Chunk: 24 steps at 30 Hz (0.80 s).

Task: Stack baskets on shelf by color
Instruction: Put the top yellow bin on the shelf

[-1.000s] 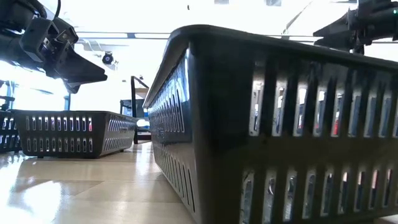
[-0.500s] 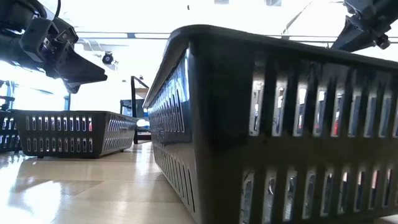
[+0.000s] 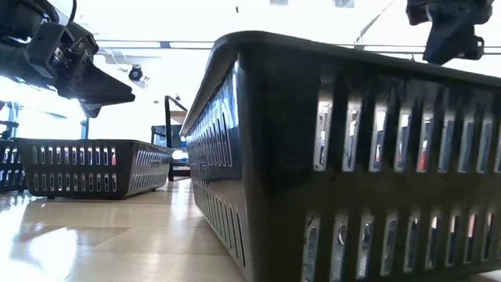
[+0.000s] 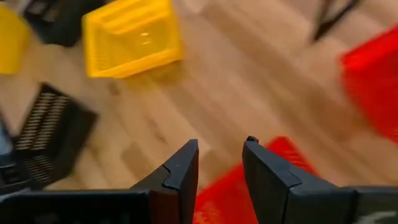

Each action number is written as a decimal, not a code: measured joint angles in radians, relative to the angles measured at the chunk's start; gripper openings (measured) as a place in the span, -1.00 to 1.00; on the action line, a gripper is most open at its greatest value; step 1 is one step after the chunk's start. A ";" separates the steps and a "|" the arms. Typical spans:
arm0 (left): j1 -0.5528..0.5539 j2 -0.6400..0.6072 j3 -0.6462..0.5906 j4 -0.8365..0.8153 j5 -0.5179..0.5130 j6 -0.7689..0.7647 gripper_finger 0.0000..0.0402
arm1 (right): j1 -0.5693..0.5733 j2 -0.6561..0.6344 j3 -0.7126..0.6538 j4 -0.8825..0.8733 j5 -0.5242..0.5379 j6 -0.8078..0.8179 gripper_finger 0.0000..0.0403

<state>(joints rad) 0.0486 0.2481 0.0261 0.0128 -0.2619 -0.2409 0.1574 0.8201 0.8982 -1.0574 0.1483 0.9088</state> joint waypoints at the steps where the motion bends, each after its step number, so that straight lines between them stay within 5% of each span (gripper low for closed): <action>1: 0.000 0.000 0.000 0.000 0.000 -0.001 -0.47 | 0.000 0.018 0.000 0.035 -0.013 -0.011 -0.44; 24: 0.000 0.000 0.000 0.000 0.000 -0.002 -0.47 | 0.000 0.370 0.000 0.898 -0.046 -0.260 -0.44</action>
<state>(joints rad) 0.0487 0.2485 0.0259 0.0129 -0.2616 -0.2428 0.1577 1.1903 0.8978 -0.1598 0.1018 0.6484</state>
